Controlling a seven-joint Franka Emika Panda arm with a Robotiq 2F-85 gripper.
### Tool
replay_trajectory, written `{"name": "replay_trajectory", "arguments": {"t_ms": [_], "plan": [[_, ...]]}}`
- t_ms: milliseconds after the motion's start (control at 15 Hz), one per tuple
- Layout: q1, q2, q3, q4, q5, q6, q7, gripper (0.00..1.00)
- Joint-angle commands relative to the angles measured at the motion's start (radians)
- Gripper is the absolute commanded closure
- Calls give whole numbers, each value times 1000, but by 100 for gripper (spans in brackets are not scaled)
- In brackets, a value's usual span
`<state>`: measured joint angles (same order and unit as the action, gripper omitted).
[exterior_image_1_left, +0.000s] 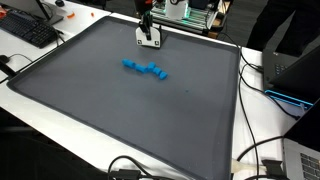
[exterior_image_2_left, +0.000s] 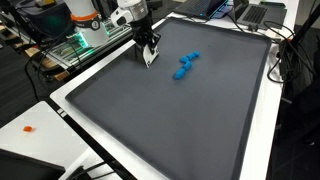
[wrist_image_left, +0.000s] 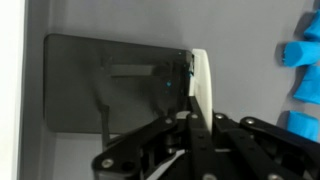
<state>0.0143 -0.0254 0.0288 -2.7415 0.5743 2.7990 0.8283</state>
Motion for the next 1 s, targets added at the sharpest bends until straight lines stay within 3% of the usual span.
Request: {"name": "replay_trajectory", "arguments": {"t_ms": [0,933], "plan": [[5,14,3,-15,-20,27,48,99],[-15,-47,-15,-14,-62,-35,91,99]]}}
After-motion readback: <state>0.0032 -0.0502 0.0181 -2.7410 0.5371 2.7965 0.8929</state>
